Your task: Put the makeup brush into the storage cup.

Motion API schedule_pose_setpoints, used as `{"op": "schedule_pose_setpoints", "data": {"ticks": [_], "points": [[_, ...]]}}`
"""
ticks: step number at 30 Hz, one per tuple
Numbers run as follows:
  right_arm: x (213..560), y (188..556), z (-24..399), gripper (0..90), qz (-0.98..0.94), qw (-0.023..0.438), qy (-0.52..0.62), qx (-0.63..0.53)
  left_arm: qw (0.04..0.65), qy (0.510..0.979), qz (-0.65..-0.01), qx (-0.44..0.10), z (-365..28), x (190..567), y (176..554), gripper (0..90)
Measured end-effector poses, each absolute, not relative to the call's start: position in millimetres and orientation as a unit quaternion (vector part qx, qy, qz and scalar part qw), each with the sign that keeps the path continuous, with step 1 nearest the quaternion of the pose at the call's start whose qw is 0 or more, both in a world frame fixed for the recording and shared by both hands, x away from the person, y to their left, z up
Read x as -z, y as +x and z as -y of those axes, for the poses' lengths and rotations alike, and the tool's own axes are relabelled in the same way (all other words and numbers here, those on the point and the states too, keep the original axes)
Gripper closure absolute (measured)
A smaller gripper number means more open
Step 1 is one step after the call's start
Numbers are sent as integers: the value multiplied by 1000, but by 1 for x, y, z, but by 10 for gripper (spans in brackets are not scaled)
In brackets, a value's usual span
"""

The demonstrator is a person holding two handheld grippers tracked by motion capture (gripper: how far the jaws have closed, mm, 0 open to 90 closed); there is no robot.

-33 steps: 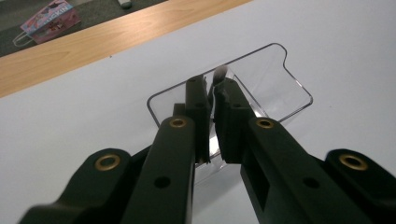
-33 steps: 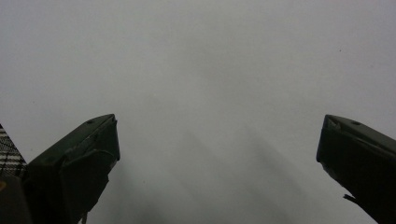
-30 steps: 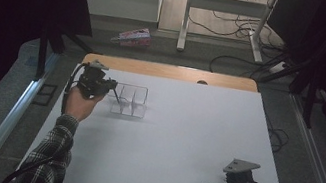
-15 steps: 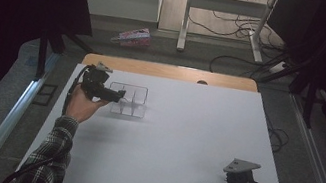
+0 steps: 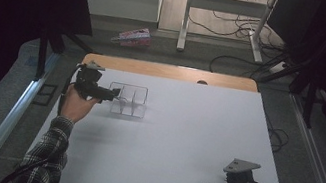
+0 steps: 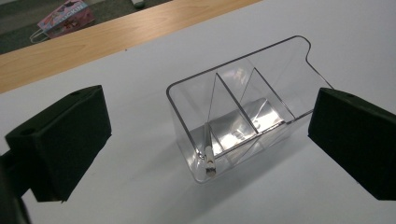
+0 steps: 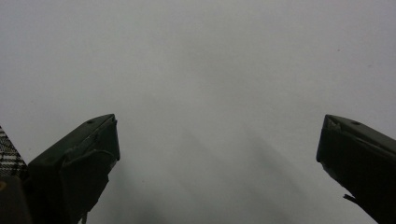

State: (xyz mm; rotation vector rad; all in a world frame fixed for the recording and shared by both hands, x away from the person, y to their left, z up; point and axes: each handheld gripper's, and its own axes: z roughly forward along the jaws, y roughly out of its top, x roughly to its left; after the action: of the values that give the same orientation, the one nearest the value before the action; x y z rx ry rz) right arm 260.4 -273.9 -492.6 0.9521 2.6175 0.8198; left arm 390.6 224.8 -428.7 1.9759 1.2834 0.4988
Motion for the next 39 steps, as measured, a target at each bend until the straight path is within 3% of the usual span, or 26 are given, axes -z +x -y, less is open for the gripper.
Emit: {"op": "schedule_pose_setpoints", "data": {"ticks": [39], "points": [[490, 260, 275, 0, -887, 123, 335, -294, 381, 775, -467, -193, -225, 440, 357, 0]]}}
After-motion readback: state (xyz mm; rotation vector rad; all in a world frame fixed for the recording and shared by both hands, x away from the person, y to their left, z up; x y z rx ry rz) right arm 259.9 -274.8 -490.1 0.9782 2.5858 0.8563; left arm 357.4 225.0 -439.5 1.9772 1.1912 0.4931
